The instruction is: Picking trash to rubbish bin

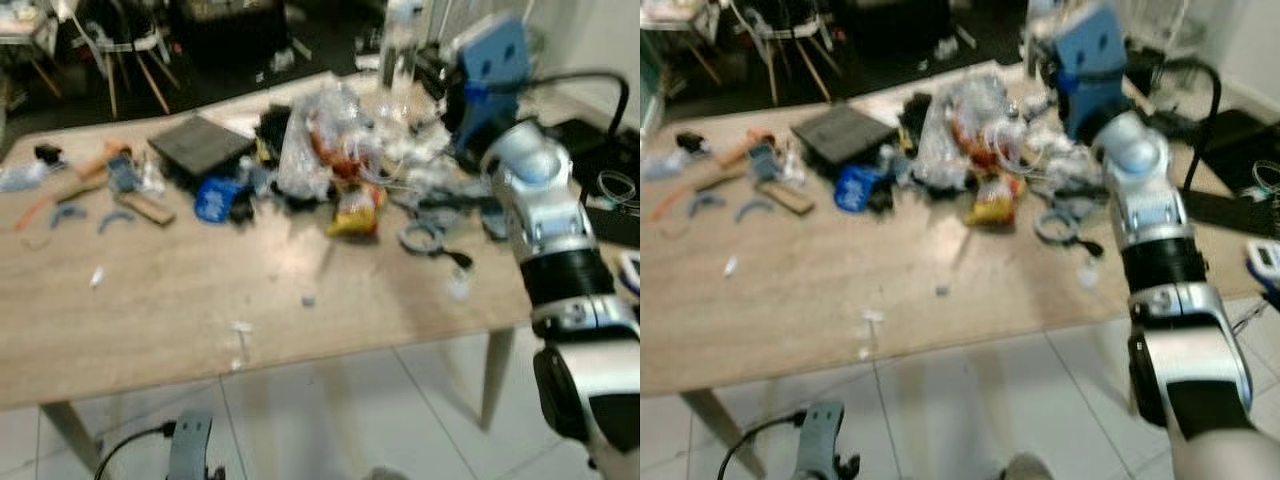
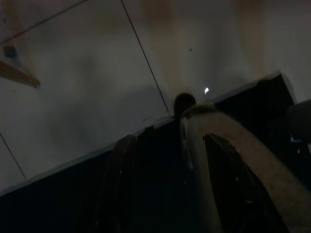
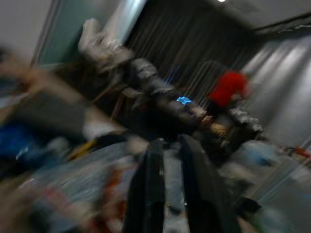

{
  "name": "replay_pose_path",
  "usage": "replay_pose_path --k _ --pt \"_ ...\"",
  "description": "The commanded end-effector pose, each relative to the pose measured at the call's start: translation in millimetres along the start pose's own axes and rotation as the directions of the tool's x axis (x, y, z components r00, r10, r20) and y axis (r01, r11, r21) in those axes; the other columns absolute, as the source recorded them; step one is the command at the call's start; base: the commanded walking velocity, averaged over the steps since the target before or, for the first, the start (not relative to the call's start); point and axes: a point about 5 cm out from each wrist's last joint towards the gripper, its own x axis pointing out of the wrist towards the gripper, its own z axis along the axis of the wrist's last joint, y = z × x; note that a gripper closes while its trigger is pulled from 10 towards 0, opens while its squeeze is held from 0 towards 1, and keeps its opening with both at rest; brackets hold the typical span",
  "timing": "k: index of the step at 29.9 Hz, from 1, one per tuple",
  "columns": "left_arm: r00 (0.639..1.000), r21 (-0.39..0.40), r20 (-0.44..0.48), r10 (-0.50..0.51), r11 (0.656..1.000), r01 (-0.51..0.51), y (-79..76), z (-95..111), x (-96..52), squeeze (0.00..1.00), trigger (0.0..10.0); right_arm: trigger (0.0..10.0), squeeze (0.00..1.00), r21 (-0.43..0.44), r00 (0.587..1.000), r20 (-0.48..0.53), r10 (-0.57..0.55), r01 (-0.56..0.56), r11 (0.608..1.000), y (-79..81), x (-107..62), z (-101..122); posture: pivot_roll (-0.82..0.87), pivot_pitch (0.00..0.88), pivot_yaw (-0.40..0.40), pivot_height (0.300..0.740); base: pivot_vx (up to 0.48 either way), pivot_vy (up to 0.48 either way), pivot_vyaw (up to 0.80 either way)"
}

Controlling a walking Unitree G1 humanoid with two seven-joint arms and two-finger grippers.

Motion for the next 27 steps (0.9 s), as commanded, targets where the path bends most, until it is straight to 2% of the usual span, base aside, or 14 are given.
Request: replay_pose_path --k 1,7,14,21,23,25,26,27 --pt "0.999 -0.013 -0.034 0.01 1.0 -0.01 1.2 -10 -2.0 0.0 10.0 10.0 1.0 -0.014 0.996 -0.035 0.086 -0.087 0.996 14.0 -0.3 -6 -0.19 0.057 0.081 0.74 0.0 0.0 0.0" --pt "0.999 -0.01 -0.044 0.007 1.0 -0.007 -0.3 -15 -3.1 0.0 10.0 10.0 1.0 -0.055 0.979 -0.102 0.176 -0.183 0.982 28.7 -3.5 -19 -0.18 0.071 0.077 0.74 0.0 0.0 0.0" --pt "0.998 0.002 -0.067 0.007 1.0 -0.006 1.6 -26 -6.5 0.0 10.0 10.0 1.0 -0.119 0.985 -0.127 0.119 -0.134 0.984 27.8 -3.1 -30 -0.17 0.101 0.085 0.74 0.0 0.0 0.0" --pt "0.995 0.033 -0.101 0.013 0.999 -0.009 10.4 -46 -14.7 0.0 10.0 10.0 1.0 -0.161 0.968 -0.168 0.186 -0.213 0.964 49.9 4.6 -40 -0.13 0.191 0.102 0.74 0.0 0.0 0.0" --pt "0.995 0.034 -0.104 0.014 0.999 -0.01 11.6 -48 -15.8 0.0 10.0 10.0 1.0 -0.17 0.967 -0.173 0.189 -0.219 0.961 51.2 5.1 -41 -0.13 0.191 0.102 0.74 0.0 0.0 0.0" --pt "0.993 0.035 -0.113 0.024 0.999 -0.02 17.6 -56 -20.3 0.0 10.0 10.0 1.0 -0.26 0.971 -0.189 0.144 -0.191 0.947 48.5 8.8 -43 -0.1 0.228 0.111 0.74 0.0 0.0 0.0" --pt "0.993 0.037 -0.118 0.029 0.999 -0.025 21.0 -61 -23.0 0.0 10.0 10.0 0.93 -0.317 0.975 -0.192 0.114 -0.172 0.933 45.7 10.6 -42 -0.09 0.24 0.114 0.74 0.0 0.0 0.0" --pt "0.992 0.039 -0.122 0.034 0.999 -0.029 23.9 -64 -25.2 0.0 10.0 10.0 0.0 -0.359 0.976 -0.198 0.095 -0.163 0.919 42.6 12.0 -43 -0.09 0.246 0.117 0.74 0.0 0.0 0.0"
